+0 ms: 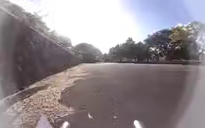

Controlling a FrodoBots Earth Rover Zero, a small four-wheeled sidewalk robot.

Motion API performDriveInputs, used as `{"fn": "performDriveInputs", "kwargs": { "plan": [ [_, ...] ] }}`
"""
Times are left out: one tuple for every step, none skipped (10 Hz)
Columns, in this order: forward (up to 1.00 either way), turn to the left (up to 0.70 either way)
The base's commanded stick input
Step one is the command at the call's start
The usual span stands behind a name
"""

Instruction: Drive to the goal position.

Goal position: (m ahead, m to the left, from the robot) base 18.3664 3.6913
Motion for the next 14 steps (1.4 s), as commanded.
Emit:
{"fn": "performDriveInputs", "kwargs": {
  "plan": [
    [0.7,0.0],
    [0.7,0.0],
    [0.7,0.0],
    [0.7,0.0],
    [0.7,0.0],
    [0.7,0.0],
    [0.7,0.0],
    [0.7,0.0],
    [0.7,0.0],
    [0.7,0.0],
    [0.7,0.0],
    [0.7,0.0],
    [0.7,0.0],
    [0.7,0.0]
  ]
}}
